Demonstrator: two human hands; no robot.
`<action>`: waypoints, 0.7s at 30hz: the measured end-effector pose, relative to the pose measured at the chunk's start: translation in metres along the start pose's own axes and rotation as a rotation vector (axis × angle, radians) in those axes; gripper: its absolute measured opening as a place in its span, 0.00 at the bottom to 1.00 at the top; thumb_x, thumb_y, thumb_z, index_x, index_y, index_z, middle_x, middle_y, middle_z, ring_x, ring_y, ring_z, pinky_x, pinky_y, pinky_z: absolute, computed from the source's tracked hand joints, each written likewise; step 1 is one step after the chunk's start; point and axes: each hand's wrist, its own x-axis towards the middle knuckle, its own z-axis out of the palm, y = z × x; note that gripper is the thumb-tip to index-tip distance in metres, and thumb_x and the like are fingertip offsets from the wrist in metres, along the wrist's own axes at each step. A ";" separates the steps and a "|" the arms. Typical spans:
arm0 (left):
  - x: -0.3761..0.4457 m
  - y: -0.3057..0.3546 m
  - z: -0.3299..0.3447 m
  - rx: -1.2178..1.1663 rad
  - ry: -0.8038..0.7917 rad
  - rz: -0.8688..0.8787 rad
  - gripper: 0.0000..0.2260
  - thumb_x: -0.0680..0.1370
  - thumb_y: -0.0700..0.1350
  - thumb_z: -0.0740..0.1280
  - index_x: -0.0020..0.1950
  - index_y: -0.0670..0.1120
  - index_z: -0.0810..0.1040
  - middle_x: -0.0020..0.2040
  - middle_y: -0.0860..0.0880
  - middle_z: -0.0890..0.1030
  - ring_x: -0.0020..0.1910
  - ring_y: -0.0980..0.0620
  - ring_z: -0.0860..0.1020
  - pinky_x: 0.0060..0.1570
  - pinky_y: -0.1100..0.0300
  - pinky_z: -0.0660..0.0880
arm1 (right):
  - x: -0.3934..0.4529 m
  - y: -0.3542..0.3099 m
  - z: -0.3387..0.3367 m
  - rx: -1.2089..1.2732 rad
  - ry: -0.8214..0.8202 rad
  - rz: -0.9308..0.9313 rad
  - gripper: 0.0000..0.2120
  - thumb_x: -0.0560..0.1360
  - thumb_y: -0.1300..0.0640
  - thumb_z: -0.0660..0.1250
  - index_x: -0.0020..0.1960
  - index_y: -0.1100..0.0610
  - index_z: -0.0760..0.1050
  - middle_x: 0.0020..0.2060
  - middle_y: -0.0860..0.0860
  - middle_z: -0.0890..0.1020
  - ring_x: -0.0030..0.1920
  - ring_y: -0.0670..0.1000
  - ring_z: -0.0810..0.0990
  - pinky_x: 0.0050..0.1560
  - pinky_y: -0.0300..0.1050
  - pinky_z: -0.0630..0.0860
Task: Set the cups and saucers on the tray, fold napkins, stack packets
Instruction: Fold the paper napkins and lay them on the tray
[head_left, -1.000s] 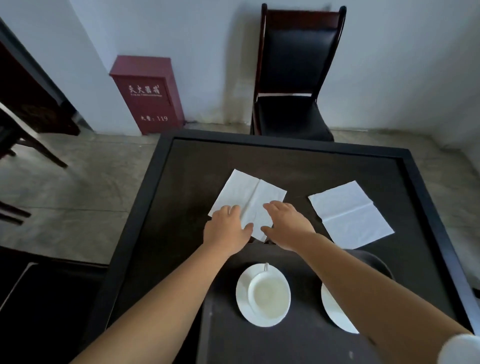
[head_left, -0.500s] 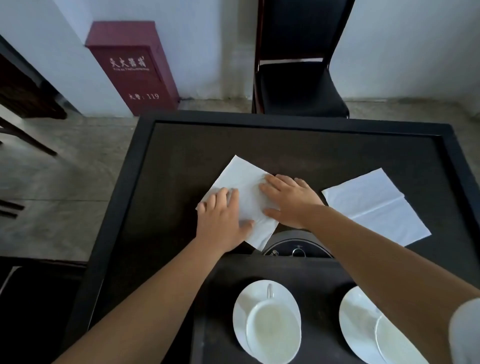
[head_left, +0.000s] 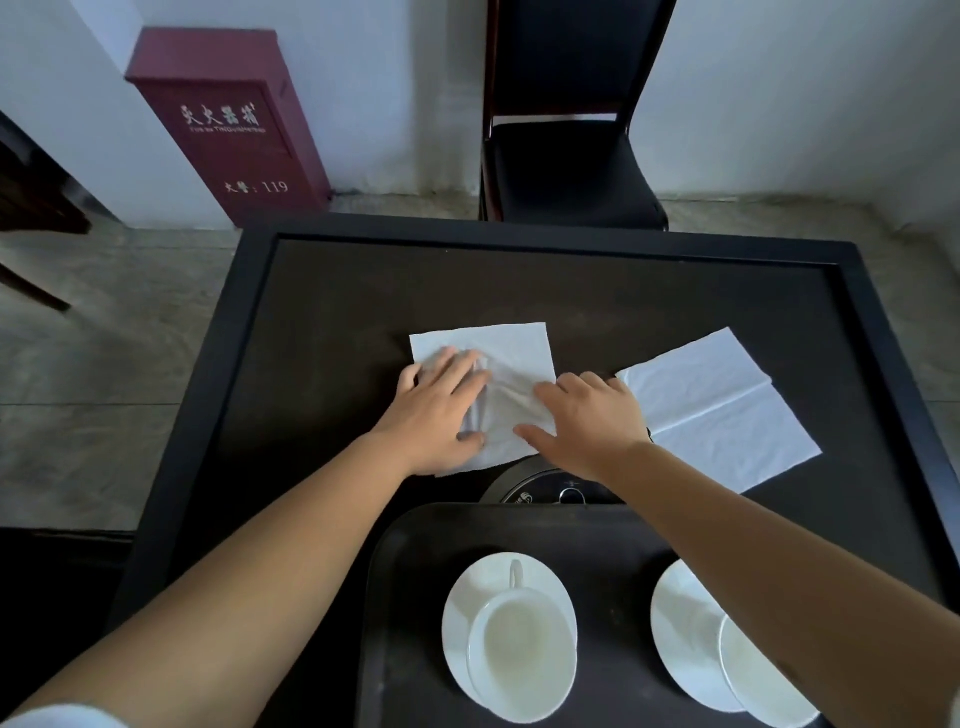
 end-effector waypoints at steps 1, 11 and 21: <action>0.001 -0.006 -0.001 -0.009 -0.026 0.031 0.33 0.73 0.59 0.62 0.75 0.54 0.55 0.80 0.52 0.48 0.78 0.50 0.40 0.71 0.43 0.45 | 0.003 0.002 0.002 0.051 0.021 0.025 0.27 0.72 0.31 0.56 0.59 0.50 0.75 0.49 0.49 0.79 0.53 0.55 0.76 0.52 0.52 0.71; 0.013 -0.036 0.002 -0.225 0.284 -0.366 0.34 0.75 0.63 0.57 0.77 0.49 0.59 0.77 0.47 0.62 0.75 0.46 0.57 0.70 0.46 0.58 | 0.049 0.007 0.033 0.436 0.188 0.385 0.26 0.76 0.38 0.60 0.70 0.49 0.68 0.64 0.51 0.73 0.63 0.57 0.66 0.62 0.53 0.64; 0.055 -0.038 0.002 -0.155 0.427 -0.461 0.10 0.74 0.56 0.65 0.54 0.60 0.78 0.56 0.56 0.75 0.56 0.47 0.71 0.51 0.52 0.62 | 0.052 0.016 0.033 0.774 0.369 0.530 0.24 0.73 0.40 0.61 0.64 0.50 0.76 0.51 0.46 0.77 0.55 0.50 0.74 0.52 0.48 0.72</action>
